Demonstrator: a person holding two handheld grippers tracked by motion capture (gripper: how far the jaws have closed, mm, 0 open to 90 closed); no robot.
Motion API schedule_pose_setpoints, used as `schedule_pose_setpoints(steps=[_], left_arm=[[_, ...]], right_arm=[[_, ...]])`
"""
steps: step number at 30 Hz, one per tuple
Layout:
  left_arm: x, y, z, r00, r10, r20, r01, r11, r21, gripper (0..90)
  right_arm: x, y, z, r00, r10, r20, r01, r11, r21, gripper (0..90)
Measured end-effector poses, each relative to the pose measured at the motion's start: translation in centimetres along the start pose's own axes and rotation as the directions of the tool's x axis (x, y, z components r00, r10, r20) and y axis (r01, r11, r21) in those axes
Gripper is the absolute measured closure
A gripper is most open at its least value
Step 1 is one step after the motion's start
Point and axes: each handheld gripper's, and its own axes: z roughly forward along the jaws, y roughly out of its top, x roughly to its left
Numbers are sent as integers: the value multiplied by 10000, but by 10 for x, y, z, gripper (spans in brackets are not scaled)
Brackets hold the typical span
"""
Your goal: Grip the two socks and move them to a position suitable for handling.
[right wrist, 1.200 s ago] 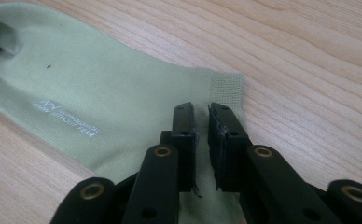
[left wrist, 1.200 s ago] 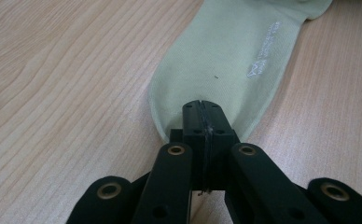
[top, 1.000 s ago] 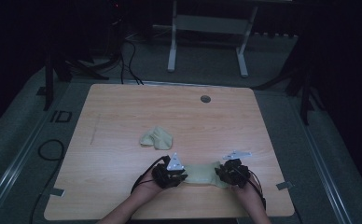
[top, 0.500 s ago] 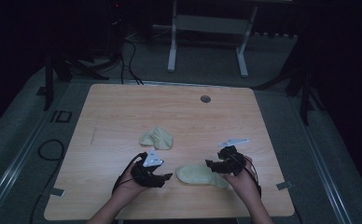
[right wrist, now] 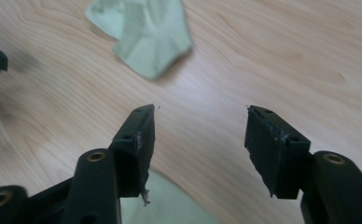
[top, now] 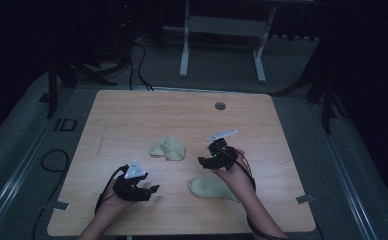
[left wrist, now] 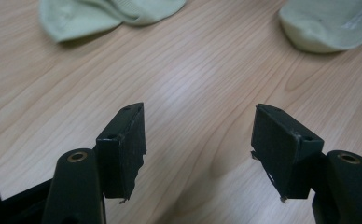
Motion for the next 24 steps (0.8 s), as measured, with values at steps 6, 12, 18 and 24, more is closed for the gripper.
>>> schedule_pose_setpoints(steps=[6,12,18,24], left_arm=[[9,-9,-10,9987,-514,-29,514,9987,-46,355],[16,-15,-17,9957,-914,-142,911,9957,-172,345],[20,-19,-17,9926,-1166,-331,1165,9932,-58,239],[22,-18,-17,9918,-1233,-335,1233,9924,-24,100]], right_arm=[[19,29,21,9993,-317,-222,318,9995,37,439],[37,51,50,9983,-424,-411,436,9986,296,423],[52,71,81,9970,-688,-357,704,9964,463,406],[62,82,104,9966,-734,-380,759,9946,704,407]])
